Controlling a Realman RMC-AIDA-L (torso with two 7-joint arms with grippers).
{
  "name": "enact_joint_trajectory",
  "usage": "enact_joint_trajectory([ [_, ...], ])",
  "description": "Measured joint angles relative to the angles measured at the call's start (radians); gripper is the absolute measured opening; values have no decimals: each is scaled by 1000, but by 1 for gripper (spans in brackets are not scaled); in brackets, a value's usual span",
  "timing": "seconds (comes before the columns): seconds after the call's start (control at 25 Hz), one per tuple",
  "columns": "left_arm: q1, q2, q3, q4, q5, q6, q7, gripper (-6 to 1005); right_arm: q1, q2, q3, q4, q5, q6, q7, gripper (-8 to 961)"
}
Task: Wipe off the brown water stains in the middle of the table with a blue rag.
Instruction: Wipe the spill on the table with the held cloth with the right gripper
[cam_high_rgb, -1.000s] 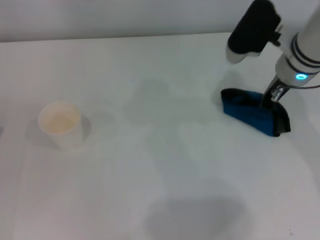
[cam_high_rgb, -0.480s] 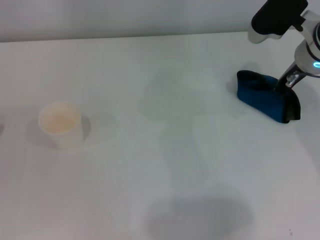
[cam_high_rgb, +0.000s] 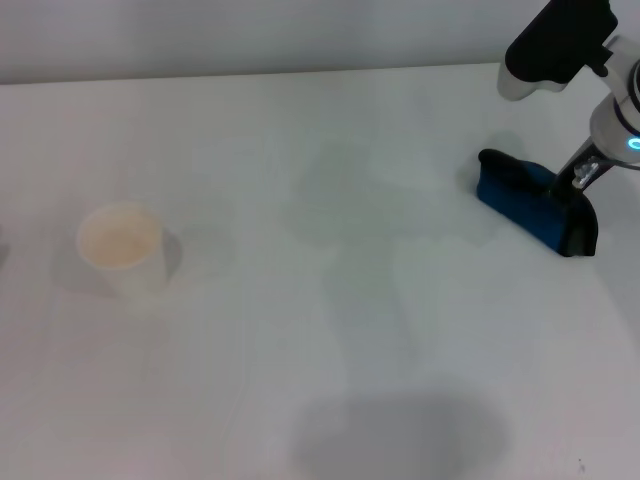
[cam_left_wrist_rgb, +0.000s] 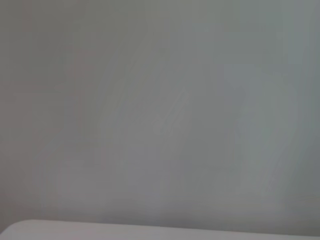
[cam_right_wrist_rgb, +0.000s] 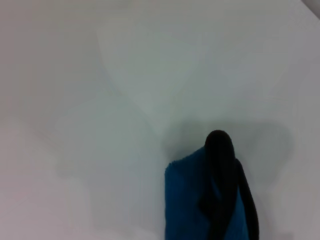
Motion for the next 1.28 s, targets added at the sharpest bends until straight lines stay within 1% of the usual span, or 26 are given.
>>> enact_joint_trajectory([
  [0.24,-2,0,0,-1,2,0,2,875,-4,-1,3,-3,85,5,-34,125],
  [0.52,0,-1,0,-3,0,0,2,876,2,0,0,-5,126,2,-52,126],
  [1.28,-3,-1,0,-1,2,10,3,875,-6,-1,8,-12,153,26,-49,134],
])
